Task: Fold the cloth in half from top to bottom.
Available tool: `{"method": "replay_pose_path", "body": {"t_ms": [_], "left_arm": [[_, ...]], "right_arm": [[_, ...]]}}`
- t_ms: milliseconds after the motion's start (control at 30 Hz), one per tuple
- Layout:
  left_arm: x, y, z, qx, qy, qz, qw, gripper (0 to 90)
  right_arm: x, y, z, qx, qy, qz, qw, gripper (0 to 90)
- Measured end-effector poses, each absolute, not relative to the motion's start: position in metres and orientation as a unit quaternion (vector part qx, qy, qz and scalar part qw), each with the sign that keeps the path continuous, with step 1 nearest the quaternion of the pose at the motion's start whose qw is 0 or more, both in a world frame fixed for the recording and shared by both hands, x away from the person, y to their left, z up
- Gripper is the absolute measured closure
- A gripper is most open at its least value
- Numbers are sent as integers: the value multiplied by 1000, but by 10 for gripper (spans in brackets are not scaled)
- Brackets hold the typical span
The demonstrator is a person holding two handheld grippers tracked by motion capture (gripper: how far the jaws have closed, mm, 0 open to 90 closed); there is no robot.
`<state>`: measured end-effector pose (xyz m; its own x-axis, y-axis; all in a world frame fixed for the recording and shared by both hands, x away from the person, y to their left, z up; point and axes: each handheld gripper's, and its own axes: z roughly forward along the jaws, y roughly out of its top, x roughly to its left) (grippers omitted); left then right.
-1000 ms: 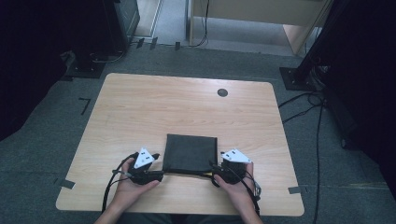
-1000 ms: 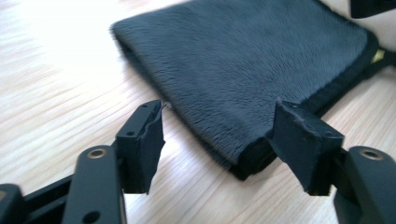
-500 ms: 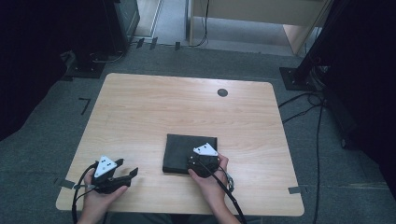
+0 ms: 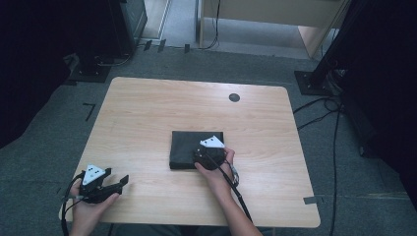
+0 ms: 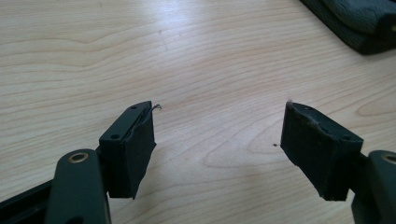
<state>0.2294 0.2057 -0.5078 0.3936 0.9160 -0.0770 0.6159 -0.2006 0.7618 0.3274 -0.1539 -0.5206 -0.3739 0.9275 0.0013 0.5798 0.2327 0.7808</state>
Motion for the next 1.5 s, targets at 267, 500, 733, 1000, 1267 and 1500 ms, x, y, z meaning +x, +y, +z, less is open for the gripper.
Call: {"method": "replay_pose_path", "body": {"t_ms": [267,500,733,1000,1267,1500], "left_arm": [[230,211,-508,754,517,209,347,265],[231,214,-510,755,520,212,339,264],[231,213,-513,763,519,211,323,249],[233,206,-516,775,509,211,309,139],[234,206,-518,774,506,214,315,107],[234,205,-518,775,505,213,313,87]], "right_arm": [[365,-148,-520,506,746,360,241,340],[384,-144,-520,512,742,357,247,338],[372,-163,-505,524,745,350,217,0],[326,-223,-478,519,736,364,238,0],[280,-298,-475,533,726,359,245,0],[246,-352,-495,563,716,342,232,0]]}}
